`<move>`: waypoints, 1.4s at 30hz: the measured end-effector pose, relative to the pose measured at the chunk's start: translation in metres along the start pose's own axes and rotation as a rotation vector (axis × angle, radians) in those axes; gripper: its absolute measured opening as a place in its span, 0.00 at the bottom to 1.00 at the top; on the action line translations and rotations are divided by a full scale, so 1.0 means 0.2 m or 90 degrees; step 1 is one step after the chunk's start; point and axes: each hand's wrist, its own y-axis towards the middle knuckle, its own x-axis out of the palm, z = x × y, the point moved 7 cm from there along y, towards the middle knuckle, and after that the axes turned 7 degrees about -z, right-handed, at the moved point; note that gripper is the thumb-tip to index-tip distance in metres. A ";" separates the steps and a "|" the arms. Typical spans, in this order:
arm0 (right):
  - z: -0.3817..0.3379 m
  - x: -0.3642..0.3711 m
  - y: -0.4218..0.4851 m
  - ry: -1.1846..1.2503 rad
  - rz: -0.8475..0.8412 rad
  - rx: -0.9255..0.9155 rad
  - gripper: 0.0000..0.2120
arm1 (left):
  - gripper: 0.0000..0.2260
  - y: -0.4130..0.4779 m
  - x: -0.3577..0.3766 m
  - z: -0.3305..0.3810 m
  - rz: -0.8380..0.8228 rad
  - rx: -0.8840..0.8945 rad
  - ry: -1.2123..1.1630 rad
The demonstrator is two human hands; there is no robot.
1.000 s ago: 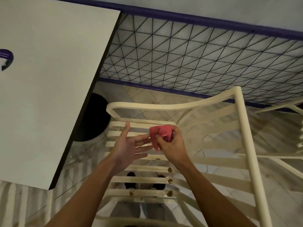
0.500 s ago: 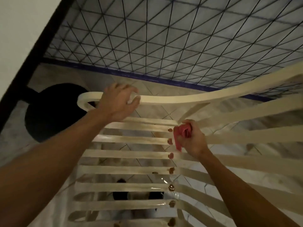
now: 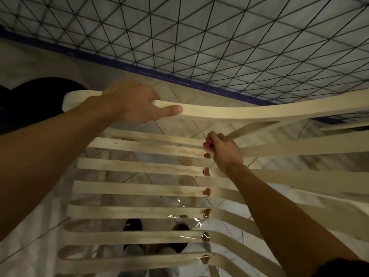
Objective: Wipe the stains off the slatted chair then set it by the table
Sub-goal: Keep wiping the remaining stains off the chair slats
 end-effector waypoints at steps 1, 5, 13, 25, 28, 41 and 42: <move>0.00 0.01 0.00 0.007 0.008 -0.003 0.10 | 0.40 0.00 0.00 0.00 0.007 0.000 0.006; 0.01 0.08 -0.03 0.009 -0.045 -0.043 0.12 | 0.39 0.00 0.01 0.00 0.014 0.009 -0.006; 0.00 0.03 0.00 0.050 -0.158 -0.052 0.14 | 0.35 -0.02 -0.01 0.01 0.015 0.012 -0.026; 0.02 0.10 0.16 -0.031 -0.339 0.047 0.23 | 0.33 -0.03 -0.01 0.02 -0.012 0.017 -0.058; 0.01 0.13 0.18 -0.001 -0.338 0.044 0.13 | 0.33 -0.02 0.00 0.01 -0.089 0.023 -0.053; 0.02 0.19 0.22 0.062 -0.382 0.011 0.18 | 0.43 -0.04 -0.01 -0.02 -0.019 -0.018 0.042; 0.02 0.19 0.22 0.077 -0.376 0.010 0.19 | 0.44 -0.04 -0.01 -0.02 -0.019 -0.017 0.043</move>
